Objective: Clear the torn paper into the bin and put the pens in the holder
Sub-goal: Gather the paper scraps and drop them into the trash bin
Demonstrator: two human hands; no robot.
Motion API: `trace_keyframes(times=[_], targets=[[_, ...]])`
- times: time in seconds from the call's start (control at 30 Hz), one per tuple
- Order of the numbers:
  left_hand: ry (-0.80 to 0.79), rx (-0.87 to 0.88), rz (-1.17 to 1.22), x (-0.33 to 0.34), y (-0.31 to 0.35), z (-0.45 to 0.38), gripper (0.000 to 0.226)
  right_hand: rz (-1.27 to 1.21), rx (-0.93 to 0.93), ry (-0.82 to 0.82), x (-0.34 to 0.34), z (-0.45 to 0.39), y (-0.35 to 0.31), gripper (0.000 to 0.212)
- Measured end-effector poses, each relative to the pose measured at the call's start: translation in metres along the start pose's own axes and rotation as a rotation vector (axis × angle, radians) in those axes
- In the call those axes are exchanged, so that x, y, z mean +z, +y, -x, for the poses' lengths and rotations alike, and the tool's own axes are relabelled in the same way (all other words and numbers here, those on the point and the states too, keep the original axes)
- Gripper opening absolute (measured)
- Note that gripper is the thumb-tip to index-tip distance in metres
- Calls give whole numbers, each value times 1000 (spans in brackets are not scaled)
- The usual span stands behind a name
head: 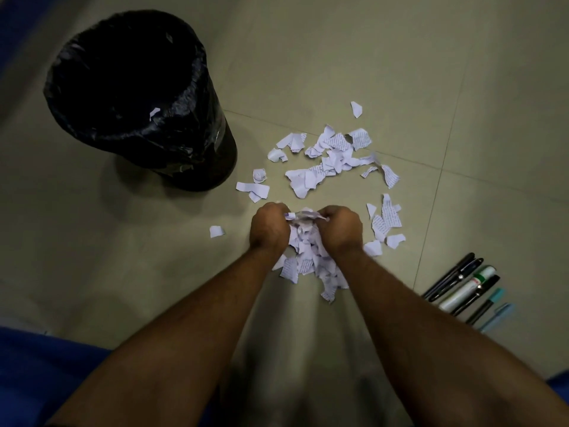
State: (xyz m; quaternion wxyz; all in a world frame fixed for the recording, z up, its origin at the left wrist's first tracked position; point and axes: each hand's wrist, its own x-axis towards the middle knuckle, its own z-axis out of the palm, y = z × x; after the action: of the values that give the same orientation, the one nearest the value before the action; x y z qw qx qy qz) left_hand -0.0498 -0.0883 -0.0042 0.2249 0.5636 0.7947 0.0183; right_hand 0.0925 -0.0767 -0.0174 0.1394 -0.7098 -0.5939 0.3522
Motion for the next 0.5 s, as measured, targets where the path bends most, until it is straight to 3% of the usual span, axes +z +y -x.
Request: trace_keyframes(times=[0.07, 0.2, 0.43, 0.5], targets=[[21, -38, 61, -10, 6, 1, 17, -174, 129, 50, -4, 3, -8, 18], [69, -79, 165, -40, 24, 7, 16, -329, 185, 106, -15, 9, -26, 17], [223, -77, 511, -103, 41, 12, 19, -583, 97, 208, -60, 12, -97, 4], [282, -75, 591, -126, 43, 10, 22, -656, 48, 198, -72, 11, -121, 13]])
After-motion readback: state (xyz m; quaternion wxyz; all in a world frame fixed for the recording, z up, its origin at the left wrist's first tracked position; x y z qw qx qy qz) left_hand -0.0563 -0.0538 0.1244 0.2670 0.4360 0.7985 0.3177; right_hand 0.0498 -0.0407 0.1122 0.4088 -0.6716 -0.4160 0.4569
